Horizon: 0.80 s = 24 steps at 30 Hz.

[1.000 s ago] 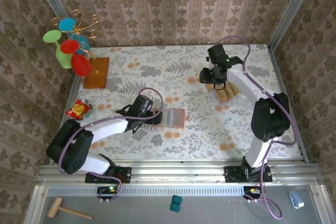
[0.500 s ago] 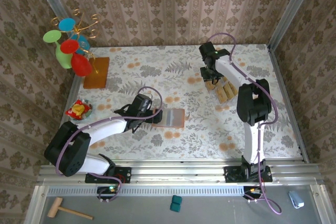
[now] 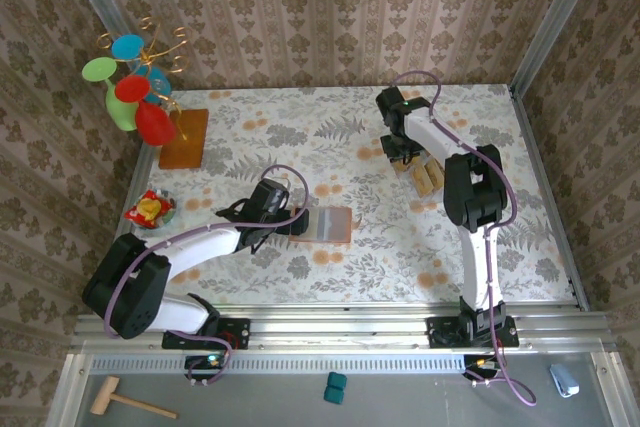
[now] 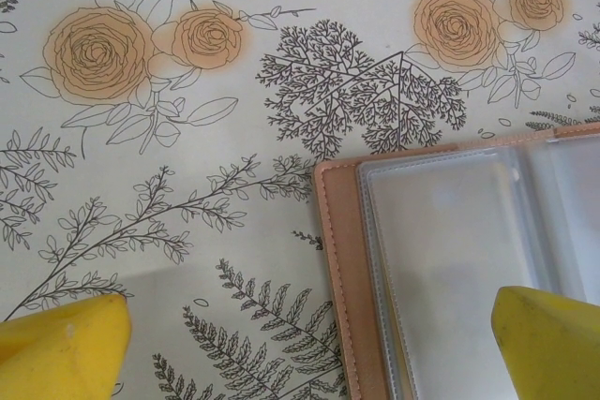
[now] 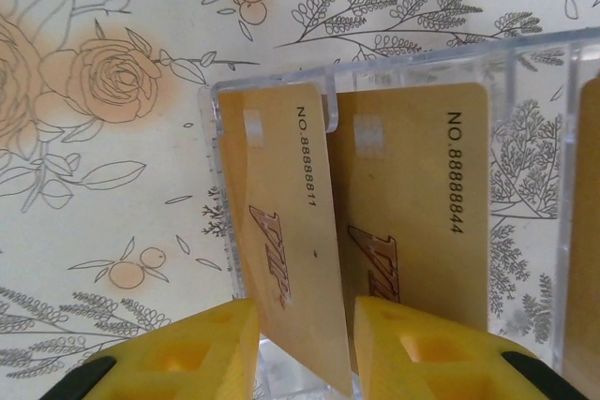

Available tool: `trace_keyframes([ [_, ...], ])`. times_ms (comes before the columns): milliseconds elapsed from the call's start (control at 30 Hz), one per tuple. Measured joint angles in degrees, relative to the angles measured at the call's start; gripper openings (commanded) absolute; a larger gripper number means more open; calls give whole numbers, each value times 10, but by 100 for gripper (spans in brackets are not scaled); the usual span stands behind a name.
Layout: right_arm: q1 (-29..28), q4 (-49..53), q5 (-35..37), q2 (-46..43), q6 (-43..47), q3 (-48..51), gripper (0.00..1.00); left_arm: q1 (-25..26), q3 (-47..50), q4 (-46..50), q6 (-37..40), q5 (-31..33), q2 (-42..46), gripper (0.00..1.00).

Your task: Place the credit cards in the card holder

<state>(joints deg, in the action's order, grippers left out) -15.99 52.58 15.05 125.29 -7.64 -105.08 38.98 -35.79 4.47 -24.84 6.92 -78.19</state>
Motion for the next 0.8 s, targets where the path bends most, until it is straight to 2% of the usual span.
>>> trace_keyframes([
  [433,3,-1,-28,4,-1,0,29,0,0,0,0,4,0,100],
  [800,18,-1,-65,5,-7,-9,17,0,0,2,0,4,1,100],
])
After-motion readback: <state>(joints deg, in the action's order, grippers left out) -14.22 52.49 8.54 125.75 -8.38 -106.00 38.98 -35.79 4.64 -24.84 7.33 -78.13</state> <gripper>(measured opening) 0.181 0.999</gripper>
